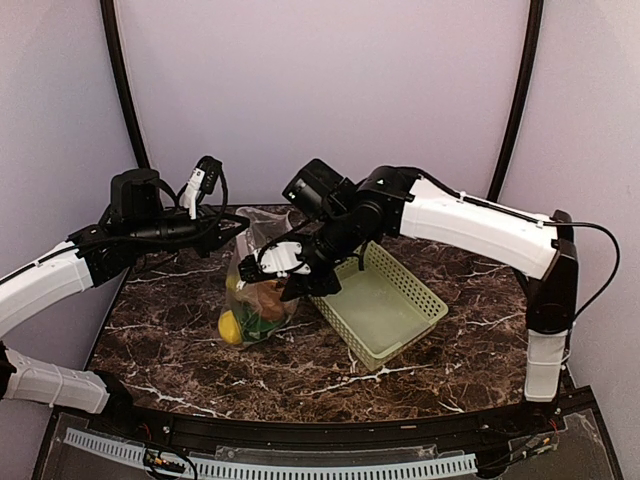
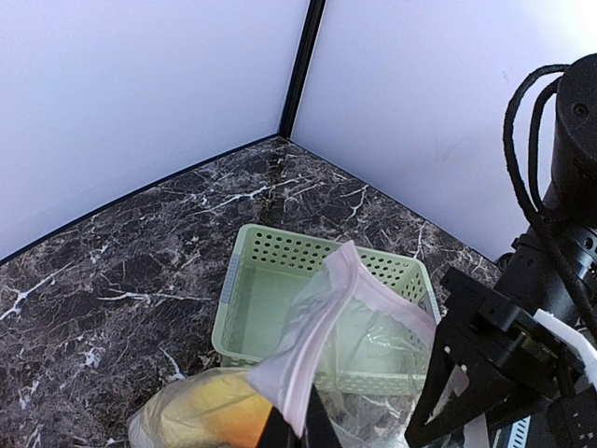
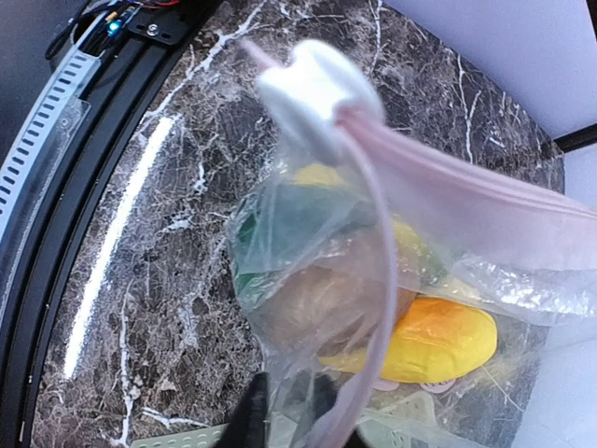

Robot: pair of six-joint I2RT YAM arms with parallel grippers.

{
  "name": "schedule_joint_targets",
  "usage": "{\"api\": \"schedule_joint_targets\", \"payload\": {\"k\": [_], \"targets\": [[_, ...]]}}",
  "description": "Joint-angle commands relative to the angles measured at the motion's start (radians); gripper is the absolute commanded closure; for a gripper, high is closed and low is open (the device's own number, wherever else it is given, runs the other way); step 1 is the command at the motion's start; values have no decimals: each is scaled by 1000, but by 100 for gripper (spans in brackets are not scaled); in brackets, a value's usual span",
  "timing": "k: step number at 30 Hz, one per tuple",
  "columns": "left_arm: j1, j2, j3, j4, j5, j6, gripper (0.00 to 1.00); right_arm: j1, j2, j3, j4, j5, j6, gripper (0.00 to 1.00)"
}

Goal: Place the food in the zip-top bag and seal the zipper
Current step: Pass from the left arm to the right, then pass from the right arm to the left

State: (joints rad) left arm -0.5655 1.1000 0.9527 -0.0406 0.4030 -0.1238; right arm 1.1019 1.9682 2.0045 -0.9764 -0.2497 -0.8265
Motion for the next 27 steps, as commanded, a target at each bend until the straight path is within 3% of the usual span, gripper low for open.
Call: {"api": "schedule_joint_targets", "payload": {"k": [1,2,3,5,8,10,14,19,27], "targets": [[3,-20,-2,16,9,20,93,6,-3,58,60,76,38,100],[3,-20,-2,13,2,26,86,5,-12,57,76,85,45,100],[3,-26,1,11,-3,41,69,5,-24,56,91,90,53,100],[3,-51,13,-11,-37,59,52,1,-47,56,117,80,76,100],[-33,-138,21,-24,-120,68,34,-2,-71,68,125,40,115,100],[-85,-222,12,-29,-180,89,28,-1,-79,69,124,23,135,100],[-156,-367,-28,-84,-257,92,28,-2,-87,56,135,8,171,100],[-176,-511,-122,-149,-234,68,32,-4,-71,71,142,3,214,100],[-189,-507,-171,-214,-114,45,43,-9,-57,95,156,34,253,100]]}}
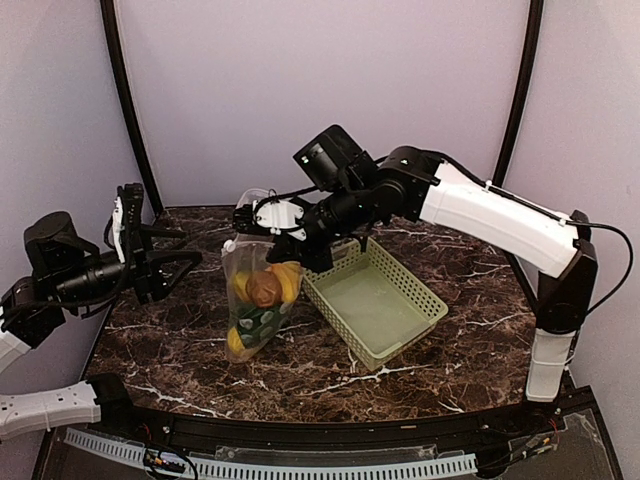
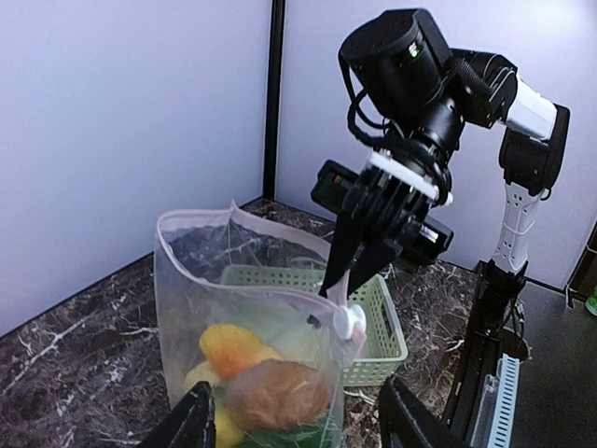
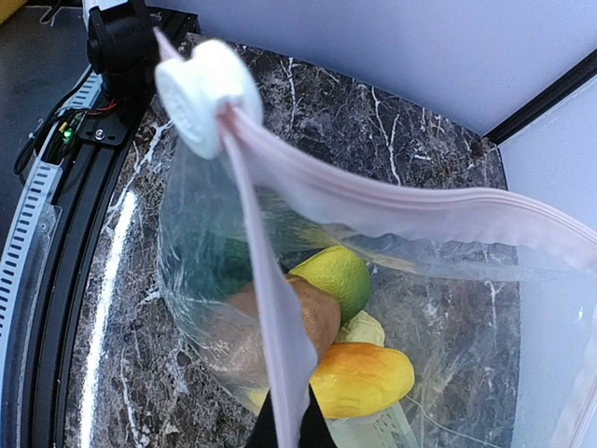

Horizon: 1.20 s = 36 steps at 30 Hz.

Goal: Place the food in the zip-top bag and seal the zipper
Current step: Pass from the right arm to the left

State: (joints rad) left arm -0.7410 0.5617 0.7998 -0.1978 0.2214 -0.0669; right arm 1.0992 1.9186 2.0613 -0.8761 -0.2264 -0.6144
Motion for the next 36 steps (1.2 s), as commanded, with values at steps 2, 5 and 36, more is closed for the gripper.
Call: {"api": "schedule_joint_targets", "payload": {"k": [2,5,36], "targets": [[-25,53,-16,-57,59,-2,42,-11,-3,43,59,16,48,100],[-34,76,-23,-40,-3,27,37,-14,0,46,61,15,56,100],[-42,243,-97,327,-33,61,73,-23,39,79,36,-17,103,100]]}}
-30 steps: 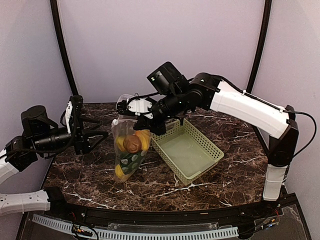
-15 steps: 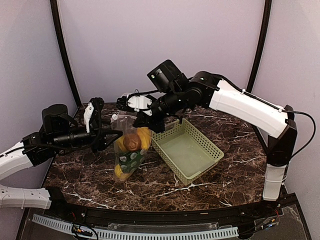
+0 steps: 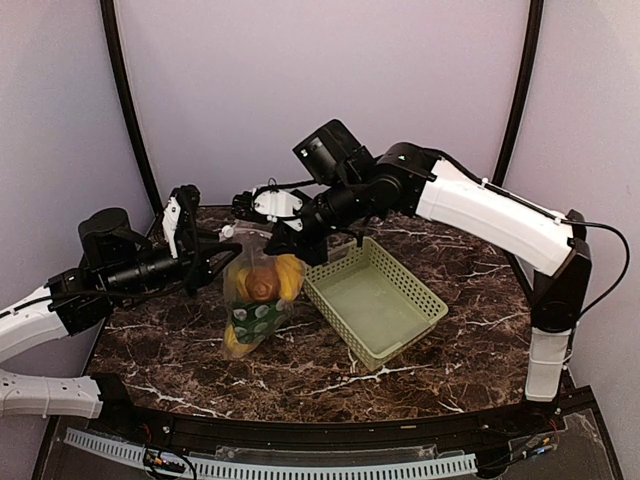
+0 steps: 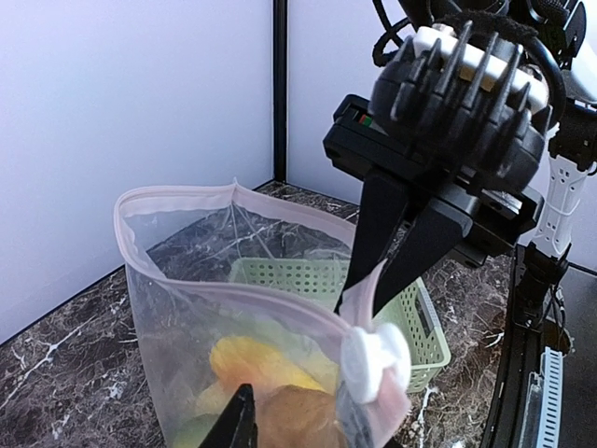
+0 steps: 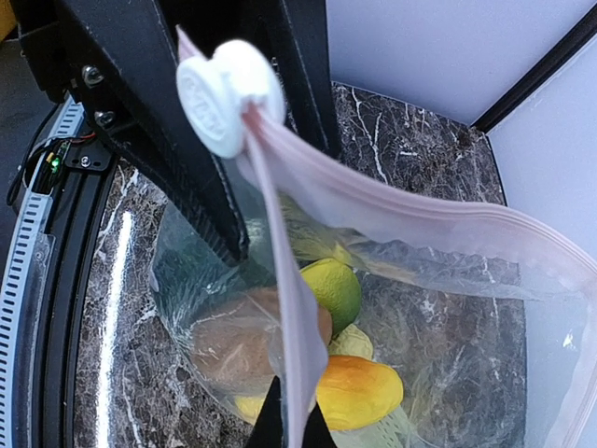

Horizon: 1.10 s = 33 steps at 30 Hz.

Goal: Place the food in the zip-top bag and seal the zipper
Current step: Pass from the right arm to the left, then hold the zipper from the zipper food storage bag.

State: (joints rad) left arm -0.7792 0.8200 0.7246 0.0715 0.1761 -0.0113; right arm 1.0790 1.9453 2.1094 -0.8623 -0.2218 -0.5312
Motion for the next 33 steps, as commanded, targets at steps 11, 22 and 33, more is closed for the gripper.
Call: {"api": "schedule_joint_targets", "payload": {"k": [11,22,33], "targets": [[-4,-27,6,26,39,54,99,-6,-11,35,-41,-91,-43,91],[-5,10,113,-142,220,165,99,-6,-43,139,-62,-240,-106,53],[-6,21,120,-162,242,181,99,19,48,253,-60,-275,-98,48]]}}
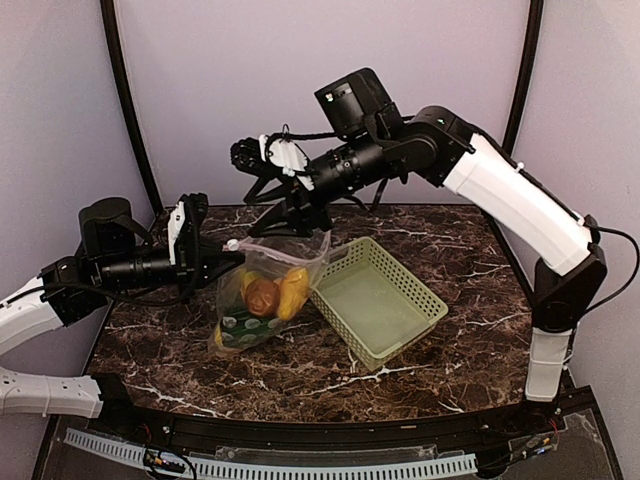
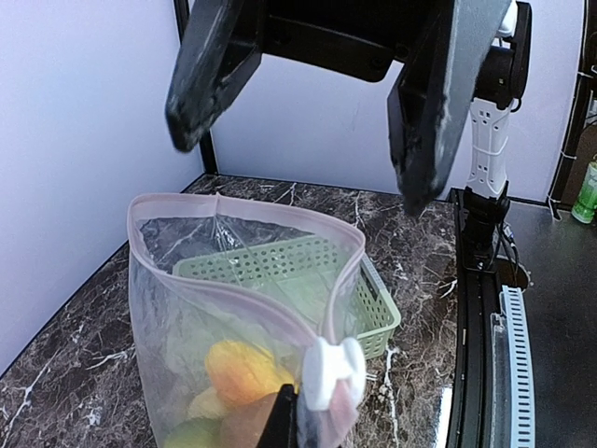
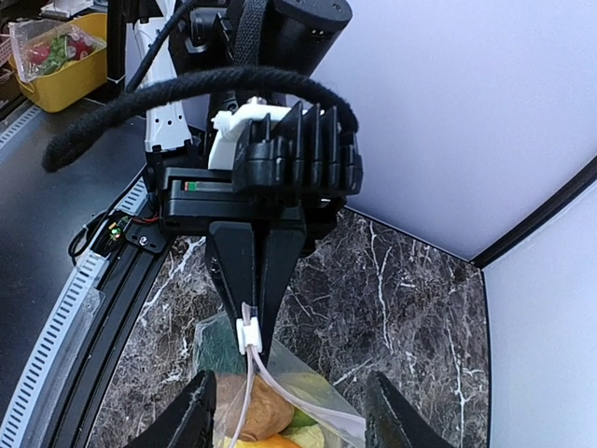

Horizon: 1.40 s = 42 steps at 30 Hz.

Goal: Place the food in the zip-top bag and seal the zipper
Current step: Hold the zipper from the zipper food storage bag, then hold the zipper food storage bag at the center of the board.

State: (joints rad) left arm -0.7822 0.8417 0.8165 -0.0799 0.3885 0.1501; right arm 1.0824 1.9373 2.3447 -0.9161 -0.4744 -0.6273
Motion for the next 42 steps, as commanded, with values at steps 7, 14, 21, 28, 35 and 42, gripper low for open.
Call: {"api": "schedule_joint_targets", "payload": {"k": [7,14,21,28,35,42], "targets": [[-3,-10,15,-1,6,23,99,23,93,25,-12,-53,15,52],[-3,-10,4,5,9,20,99,30,108,41,-2,-55,25,63],[-4,-12,-3,16,5,15,99,32,110,46,0,-65,31,77],[-3,-10,-5,28,-2,6,99,40,111,38,1,-47,30,89],[-3,-19,-6,42,-33,-8,84,41,115,38,10,-11,34,100],[-3,-38,-15,52,-40,-1,99,42,108,23,10,8,28,100]]}}
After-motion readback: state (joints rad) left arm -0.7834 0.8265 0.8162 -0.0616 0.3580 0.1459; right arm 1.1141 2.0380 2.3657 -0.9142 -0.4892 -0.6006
